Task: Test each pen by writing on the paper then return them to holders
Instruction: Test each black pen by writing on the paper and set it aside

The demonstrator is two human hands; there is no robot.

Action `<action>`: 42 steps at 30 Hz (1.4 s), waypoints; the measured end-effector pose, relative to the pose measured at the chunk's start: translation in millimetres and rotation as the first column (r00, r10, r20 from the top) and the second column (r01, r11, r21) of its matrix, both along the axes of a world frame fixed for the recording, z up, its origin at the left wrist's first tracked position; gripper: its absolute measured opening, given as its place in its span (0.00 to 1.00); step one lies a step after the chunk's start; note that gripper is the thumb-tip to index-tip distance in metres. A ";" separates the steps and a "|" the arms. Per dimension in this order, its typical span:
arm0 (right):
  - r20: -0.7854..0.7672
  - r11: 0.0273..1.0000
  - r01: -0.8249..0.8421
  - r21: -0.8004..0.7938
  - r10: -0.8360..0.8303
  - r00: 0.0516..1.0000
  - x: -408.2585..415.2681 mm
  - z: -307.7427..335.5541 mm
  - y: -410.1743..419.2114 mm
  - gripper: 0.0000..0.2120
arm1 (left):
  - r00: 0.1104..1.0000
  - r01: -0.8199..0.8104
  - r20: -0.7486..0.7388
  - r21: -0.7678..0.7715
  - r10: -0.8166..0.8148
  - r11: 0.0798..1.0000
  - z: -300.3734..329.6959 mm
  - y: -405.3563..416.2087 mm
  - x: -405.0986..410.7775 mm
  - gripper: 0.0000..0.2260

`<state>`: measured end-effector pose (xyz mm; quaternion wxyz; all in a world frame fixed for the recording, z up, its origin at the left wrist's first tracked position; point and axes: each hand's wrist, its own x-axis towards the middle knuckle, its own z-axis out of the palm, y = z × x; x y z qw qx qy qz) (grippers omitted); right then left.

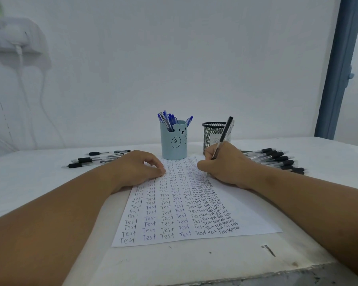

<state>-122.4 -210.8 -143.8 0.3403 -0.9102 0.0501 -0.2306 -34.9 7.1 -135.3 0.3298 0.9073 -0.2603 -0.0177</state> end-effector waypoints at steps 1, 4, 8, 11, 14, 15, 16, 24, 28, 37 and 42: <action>0.010 1.000 0.003 0.009 -0.003 1.000 0.1 -0.4 -0.3 0.16 | 1.000 0.002 -0.001 -0.004 -0.002 1.000 -0.4 0.3 0.2 0.07; 0.009 1.000 0.008 0.017 -0.009 1.000 0.7 -0.7 -0.5 0.15 | 1.000 0.013 -0.008 -0.016 -0.013 1.000 -0.8 1.2 0.5 0.06; 0.002 1.000 0.013 -0.003 -0.013 1.000 0.0 -0.7 -0.8 0.16 | 1.000 0.017 -0.011 -0.012 -0.018 1.000 -0.6 1.3 0.9 0.06; -0.008 1.000 0.007 -0.005 -0.007 1.000 0.7 -0.5 -0.8 0.16 | 1.000 0.008 -0.011 -0.007 -0.008 1.000 -0.7 1.2 1.1 0.06; -0.011 1.000 0.000 0.004 0.000 1.000 1.5 -0.4 -0.8 0.16 | 1.000 0.009 -0.011 -0.011 -0.009 1.000 -0.3 0.9 0.2 0.06; -0.010 1.000 0.000 0.003 0.000 1.000 1.3 -0.5 -1.0 0.16 | 1.000 0.012 -0.015 -0.016 -0.012 1.000 -0.2 0.5 0.0 0.06; -0.006 1.000 0.002 0.001 -0.002 1.000 1.0 -0.8 -1.1 0.16 | 1.000 0.014 -0.016 -0.019 -0.014 1.000 -0.1 0.6 0.0 0.06; -0.014 1.000 -0.015 -0.018 0.015 1.000 0.2 -0.1 -2.3 0.16 | 1.000 0.005 -0.027 -0.022 -0.006 1.000 -0.7 1.1 1.3 0.06; -0.001 0.999 -0.020 -0.026 0.020 1.000 0.3 -0.4 -1.4 0.19 | 1.000 0.013 -0.020 -0.027 -0.013 1.000 -1.2 0.9 1.4 0.06; 0.092 0.989 -0.033 0.141 0.021 0.996 5.1 -0.9 -2.9 0.20 | 1.000 0.004 -0.018 -0.019 -0.004 1.000 -0.2 0.4 0.1 0.07; 0.173 0.982 -0.040 0.185 0.007 0.985 -0.2 8.5 2.5 0.31 | 1.000 -0.002 -0.017 -0.009 0.002 1.000 -1.0 2.0 2.8 0.07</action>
